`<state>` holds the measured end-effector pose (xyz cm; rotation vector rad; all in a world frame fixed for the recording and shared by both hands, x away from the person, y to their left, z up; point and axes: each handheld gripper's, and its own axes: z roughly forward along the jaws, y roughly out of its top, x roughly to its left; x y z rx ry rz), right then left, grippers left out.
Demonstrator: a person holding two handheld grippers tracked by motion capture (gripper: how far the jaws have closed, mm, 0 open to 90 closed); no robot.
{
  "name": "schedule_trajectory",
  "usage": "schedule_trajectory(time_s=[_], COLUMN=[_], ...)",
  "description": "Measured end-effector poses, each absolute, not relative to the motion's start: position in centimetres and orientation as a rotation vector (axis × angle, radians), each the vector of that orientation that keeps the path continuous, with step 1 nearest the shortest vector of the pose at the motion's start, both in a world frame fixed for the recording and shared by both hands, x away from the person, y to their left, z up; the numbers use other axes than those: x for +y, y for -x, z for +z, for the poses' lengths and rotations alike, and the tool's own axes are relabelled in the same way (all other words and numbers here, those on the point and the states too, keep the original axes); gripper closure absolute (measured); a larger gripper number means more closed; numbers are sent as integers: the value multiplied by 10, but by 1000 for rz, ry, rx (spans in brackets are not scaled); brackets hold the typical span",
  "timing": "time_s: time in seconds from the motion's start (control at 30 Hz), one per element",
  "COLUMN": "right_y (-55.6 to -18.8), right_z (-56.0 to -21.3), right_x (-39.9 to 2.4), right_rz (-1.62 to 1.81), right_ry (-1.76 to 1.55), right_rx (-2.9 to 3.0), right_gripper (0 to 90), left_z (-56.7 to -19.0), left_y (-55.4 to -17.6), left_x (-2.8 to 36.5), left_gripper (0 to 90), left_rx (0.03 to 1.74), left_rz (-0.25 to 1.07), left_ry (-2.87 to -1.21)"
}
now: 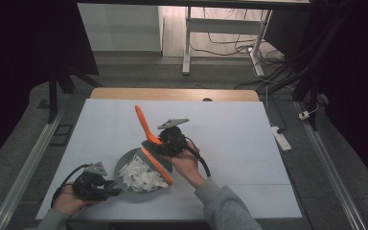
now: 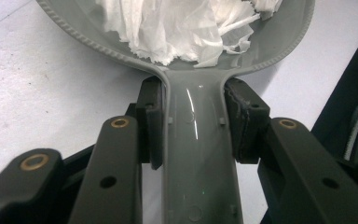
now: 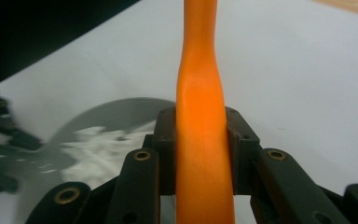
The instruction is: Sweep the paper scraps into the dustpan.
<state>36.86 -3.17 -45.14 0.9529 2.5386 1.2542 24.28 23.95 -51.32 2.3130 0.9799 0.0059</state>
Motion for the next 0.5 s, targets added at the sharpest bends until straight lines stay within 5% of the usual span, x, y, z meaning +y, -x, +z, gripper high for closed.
schedule_trajectory(time_s=[0.5], right_y=[-405], right_z=[-483], right_x=[-51], right_rz=[1060], right_ry=[-1066], right_rx=[2500], right_gripper=[704], left_z=[-513], left_y=[-243], left_x=[239], left_gripper=[619], left_rx=[984], left_rz=[6], left_ry=[-2312])
